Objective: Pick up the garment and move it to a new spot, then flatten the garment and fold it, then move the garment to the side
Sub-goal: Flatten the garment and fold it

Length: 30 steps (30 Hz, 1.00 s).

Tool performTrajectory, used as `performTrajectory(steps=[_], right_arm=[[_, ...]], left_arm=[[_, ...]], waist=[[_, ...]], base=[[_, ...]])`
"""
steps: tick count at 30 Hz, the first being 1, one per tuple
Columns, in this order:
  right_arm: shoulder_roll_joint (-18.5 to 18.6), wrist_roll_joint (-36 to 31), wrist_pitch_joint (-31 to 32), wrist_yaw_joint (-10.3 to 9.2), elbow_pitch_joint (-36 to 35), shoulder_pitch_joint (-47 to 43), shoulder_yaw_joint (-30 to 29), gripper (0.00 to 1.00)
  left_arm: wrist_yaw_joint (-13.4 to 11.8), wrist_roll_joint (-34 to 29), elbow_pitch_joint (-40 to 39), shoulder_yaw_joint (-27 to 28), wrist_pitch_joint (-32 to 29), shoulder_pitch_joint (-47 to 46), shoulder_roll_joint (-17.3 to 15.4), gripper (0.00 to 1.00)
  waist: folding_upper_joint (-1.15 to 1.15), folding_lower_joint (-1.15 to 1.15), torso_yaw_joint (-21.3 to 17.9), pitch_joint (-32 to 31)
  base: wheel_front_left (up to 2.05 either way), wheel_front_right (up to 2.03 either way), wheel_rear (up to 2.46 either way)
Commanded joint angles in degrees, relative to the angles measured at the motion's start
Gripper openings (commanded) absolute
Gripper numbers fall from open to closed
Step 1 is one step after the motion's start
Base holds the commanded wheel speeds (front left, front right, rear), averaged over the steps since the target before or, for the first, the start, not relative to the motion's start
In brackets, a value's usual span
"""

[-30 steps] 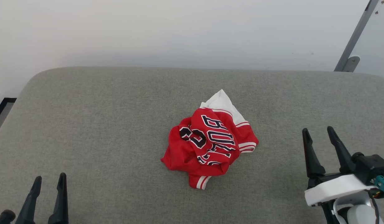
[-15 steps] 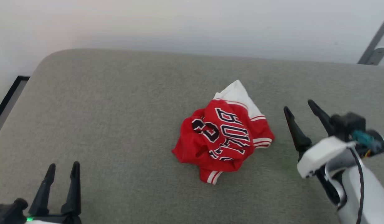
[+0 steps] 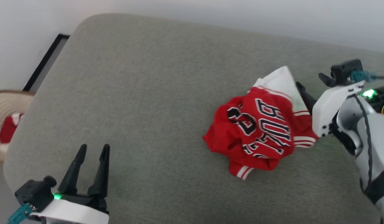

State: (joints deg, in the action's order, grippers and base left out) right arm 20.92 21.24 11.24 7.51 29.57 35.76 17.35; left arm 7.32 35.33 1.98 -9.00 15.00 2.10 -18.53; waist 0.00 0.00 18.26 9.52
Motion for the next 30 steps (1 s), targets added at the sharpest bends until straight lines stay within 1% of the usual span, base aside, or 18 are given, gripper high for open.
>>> performTrajectory(steps=[1, 9, 10, 14, 18, 19, 20, 25, 30], right_arm=[[0.8, 0.4, 1.6, -0.04, 1.9, 1.7, 0.9, 1.0], [3.3, 2.5, 12.0, -0.04, 13.3, 10.3, 6.2, 1.0], [3.7, 3.2, 14.7, -0.04, 15.9, 12.1, 7.0, 1.0], [3.7, 4.3, 20.1, -0.04, 21.2, 14.5, 8.8, 1.0], [2.5, 6.1, 25.6, -0.05, 27.0, 15.3, 10.0, 1.0], [2.0, 6.6, 26.6, -0.04, 28.2, 15.4, 10.1, 0.38], [1.6, 7.1, 27.4, -0.03, 28.8, 15.6, 10.4, 0.0], [2.5, 8.1, 24.7, -0.09, 28.7, 18.8, 10.8, 0.0], [3.7, 9.6, 22.2, -0.1, 24.3, 19.9, 12.6, 0.0]], left_arm=[[0.2, 0.4, 0.2, -0.4, 0.2, -1.2, 0.1, 1.0], [0.2, 2.0, 1.2, -3.8, 0.2, -4.5, 1.2, 1.0], [0.2, 2.3, 1.6, -4.7, 0.2, -5.2, 1.4, 1.0], [0.2, 2.9, 2.3, -6.2, 0.2, -6.8, 1.8, 1.0], [0.2, 3.5, 2.9, -6.8, 0.2, -7.7, 2.1, 1.0], [0.2, 3.7, 3.1, -6.9, 0.2, -7.9, 2.2, 1.0], [0.2, 3.8, 3.2, -6.9, 0.2, -8.1, 2.3, 1.0], [0.2, 4.1, 3.7, -6.0, 0.2, -7.6, 2.0, 1.0], [0.2, 4.3, 3.2, -4.2, 0.2, -6.4, 0.9, 1.0]], waist=[[0.0, 0.0, 2.4, 2.3], [0.0, 0.0, 7.0, 6.5], [0.0, 0.0, 8.0, 7.5], [0.0, 0.0, 9.7, 9.0], [0.0, 0.0, 10.5, 9.8], [0.0, 0.0, 10.6, 9.9], [0.0, 0.0, 10.6, 10.0], [0.0, 0.0, 9.3, 9.6], [0.0, 0.0, 6.2, 8.0]], base=[[0.0, 0.0, 0.0], [0.0, 0.0, 0.0], [0.0, 0.0, 0.0], [0.0, 0.0, 0.0], [0.0, 0.0, 0.0], [0.0, 0.0, 0.0], [0.0, 0.0, 0.0], [0.0, 0.0, 0.0], [0.0, 0.0, 0.0]])
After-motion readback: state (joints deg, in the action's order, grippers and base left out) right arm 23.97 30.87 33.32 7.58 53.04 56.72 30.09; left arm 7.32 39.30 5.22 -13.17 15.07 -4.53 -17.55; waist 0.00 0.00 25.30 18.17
